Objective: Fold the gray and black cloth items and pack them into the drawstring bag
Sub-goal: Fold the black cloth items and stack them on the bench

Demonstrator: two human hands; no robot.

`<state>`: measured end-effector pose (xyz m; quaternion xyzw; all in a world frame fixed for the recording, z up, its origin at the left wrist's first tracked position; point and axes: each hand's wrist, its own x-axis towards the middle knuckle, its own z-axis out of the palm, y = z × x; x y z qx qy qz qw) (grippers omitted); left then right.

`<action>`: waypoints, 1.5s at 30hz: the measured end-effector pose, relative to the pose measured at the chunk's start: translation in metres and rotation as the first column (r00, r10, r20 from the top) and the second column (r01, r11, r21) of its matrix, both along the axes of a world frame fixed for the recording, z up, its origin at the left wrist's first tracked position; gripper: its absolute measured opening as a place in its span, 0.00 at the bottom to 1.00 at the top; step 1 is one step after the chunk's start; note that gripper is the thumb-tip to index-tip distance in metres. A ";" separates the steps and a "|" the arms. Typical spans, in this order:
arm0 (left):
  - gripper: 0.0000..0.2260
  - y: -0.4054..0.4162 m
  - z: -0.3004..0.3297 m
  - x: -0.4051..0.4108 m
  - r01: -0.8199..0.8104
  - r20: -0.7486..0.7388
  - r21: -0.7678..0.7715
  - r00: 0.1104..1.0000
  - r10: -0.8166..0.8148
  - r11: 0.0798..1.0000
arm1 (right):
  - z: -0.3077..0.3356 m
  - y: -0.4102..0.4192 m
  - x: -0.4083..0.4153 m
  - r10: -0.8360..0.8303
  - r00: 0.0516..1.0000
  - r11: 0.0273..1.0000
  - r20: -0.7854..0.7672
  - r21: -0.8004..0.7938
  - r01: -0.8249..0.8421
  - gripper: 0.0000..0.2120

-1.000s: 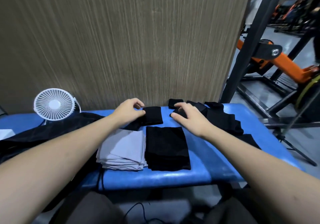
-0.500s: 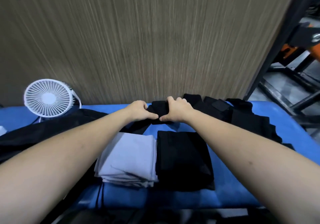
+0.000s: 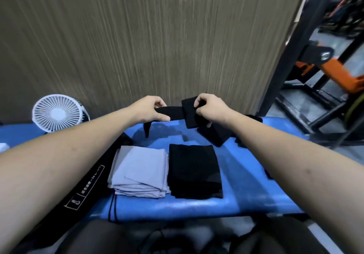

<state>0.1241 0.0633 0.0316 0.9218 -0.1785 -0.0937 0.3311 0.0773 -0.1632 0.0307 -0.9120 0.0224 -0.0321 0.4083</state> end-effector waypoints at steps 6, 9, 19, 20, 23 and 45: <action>0.09 -0.041 0.055 -0.069 0.094 0.080 -0.109 0.993 -0.085 0.990 | 0.045 -0.068 -0.084 -0.151 0.988 0.982 0.015 0.118 0.148 0.09; 0.08 -0.074 0.059 -0.109 0.158 0.041 -0.141 0.987 -0.154 0.977 | 0.050 -0.100 -0.137 -0.198 0.980 0.973 -0.003 0.124 0.197 0.09; 0.10 -0.184 -0.003 -0.172 0.398 0.025 0.153 0.914 -0.406 0.905 | -0.009 -0.188 -0.246 -0.440 0.895 0.890 -0.069 0.096 0.445 0.08; 0.10 -0.190 -0.011 -0.171 0.398 0.012 0.176 0.914 -0.406 0.900 | -0.018 -0.193 -0.248 -0.459 0.886 0.883 -0.061 0.082 0.463 0.08; 0.10 -0.204 -0.032 -0.163 0.396 -0.024 0.245 0.915 -0.402 0.885 | -0.041 -0.205 -0.247 -0.499 0.866 0.866 -0.022 0.030 0.499 0.08; 0.10 -0.204 -0.062 -0.149 0.310 -0.099 0.265 0.951 -0.294 0.913 | -0.091 -0.137 -0.215 0.007 0.985 0.820 0.170 -0.565 0.092 0.16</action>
